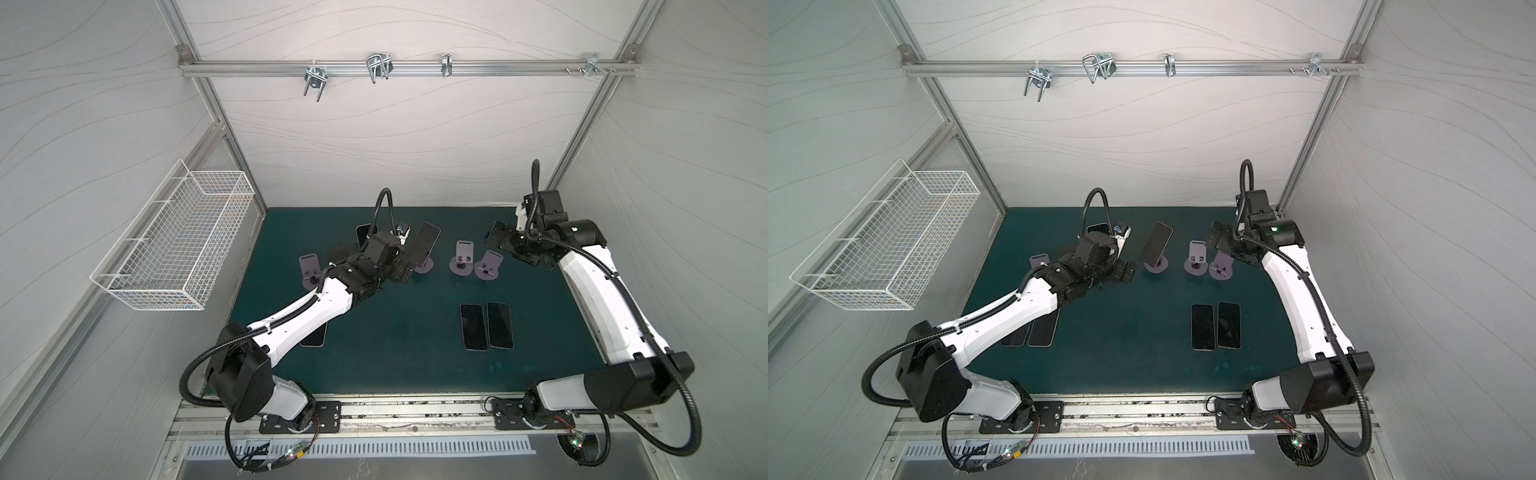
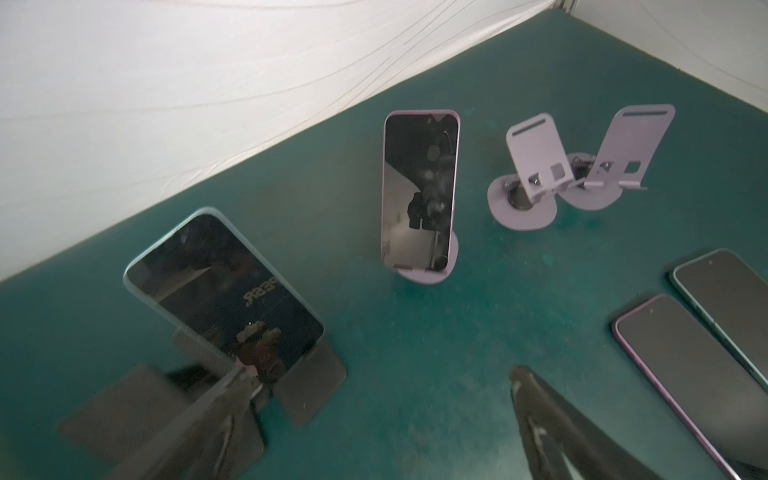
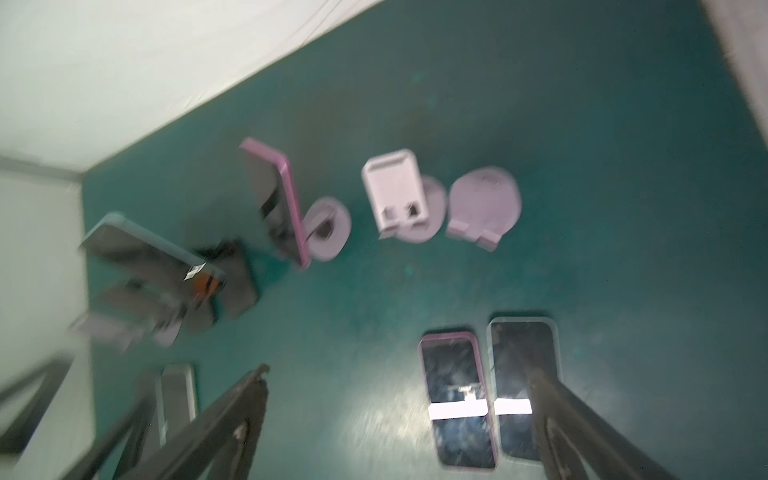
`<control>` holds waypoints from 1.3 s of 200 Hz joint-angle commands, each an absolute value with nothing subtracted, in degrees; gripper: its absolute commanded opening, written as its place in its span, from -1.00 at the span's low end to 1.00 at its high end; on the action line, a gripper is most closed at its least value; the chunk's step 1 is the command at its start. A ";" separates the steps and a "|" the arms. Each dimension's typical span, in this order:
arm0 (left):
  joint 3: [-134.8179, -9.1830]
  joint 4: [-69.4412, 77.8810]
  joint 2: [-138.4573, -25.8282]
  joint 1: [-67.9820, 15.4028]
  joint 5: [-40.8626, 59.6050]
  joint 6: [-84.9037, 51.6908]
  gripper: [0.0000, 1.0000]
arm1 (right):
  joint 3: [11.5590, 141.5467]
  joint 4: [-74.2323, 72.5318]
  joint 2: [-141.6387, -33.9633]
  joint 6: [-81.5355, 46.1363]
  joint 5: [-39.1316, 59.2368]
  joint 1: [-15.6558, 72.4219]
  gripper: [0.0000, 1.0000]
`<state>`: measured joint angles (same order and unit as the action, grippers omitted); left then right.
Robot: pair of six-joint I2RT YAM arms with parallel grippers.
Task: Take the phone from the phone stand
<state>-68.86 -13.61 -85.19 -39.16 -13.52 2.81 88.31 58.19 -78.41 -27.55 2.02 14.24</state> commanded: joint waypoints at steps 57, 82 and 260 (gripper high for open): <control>-84.70 -13.89 -98.34 -37.84 -8.74 5.32 0.97 | 82.14 53.77 -70.97 -27.06 13.27 18.51 0.98; -87.29 -14.21 -101.12 -36.58 -7.52 4.63 0.97 | 82.61 53.69 -72.74 -28.27 15.40 20.07 0.98; -95.66 -3.01 -116.45 -31.60 10.68 0.99 0.94 | 84.03 57.83 -77.34 -22.94 10.88 29.79 0.98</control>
<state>-91.48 -6.46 -113.97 -31.92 7.90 1.23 83.20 55.40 -76.75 -24.34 12.58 29.17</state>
